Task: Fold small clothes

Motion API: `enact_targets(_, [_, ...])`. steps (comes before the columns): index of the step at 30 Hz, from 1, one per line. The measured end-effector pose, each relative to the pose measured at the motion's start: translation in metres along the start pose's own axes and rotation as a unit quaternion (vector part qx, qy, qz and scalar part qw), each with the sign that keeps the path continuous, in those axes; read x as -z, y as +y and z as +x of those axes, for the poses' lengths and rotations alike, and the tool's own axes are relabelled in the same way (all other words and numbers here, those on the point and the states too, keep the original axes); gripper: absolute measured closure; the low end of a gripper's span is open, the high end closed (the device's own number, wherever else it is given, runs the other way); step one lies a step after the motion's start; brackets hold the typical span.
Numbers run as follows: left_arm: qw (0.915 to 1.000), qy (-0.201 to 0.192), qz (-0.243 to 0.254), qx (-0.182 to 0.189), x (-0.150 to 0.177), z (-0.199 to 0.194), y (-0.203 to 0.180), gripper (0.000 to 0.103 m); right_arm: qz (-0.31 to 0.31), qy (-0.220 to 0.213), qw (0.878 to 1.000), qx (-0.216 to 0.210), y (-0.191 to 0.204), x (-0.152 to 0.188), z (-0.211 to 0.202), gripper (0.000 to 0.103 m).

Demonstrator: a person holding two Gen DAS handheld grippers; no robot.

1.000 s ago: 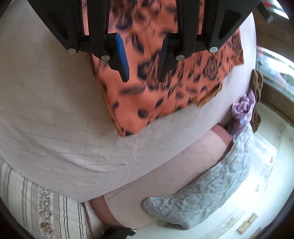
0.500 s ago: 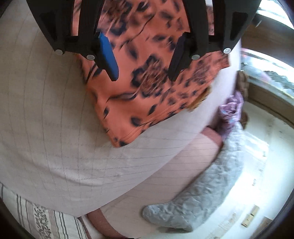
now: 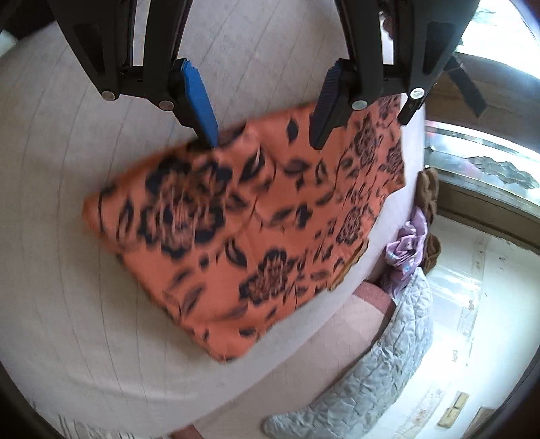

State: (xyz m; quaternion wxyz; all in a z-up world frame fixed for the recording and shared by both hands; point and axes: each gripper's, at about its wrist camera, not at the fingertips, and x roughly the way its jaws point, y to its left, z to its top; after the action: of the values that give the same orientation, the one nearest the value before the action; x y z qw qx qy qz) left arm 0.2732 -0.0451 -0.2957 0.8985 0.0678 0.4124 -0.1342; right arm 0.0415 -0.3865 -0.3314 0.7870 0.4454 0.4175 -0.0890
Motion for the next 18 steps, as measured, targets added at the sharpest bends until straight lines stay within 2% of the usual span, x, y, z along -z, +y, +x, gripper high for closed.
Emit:
enact_targets(5, [0.9999,0.004,-0.010,0.004,0.000,0.000,0.005,0.000,0.017,0.014,1.000,0.008,-0.009,0.018,0.004,0.042])
enact_targets(10, [0.9999,0.009,-0.013,0.001,0.000,0.004,0.006,0.000,0.043,-0.005,0.999,0.012,-0.019,0.010,0.000,0.042])
enact_targets(18, [0.9995,0.025,-0.018,-0.003,0.000,0.014,0.005,0.000,0.070,-0.009,0.997,0.007,-0.030,0.004,0.003,0.042])
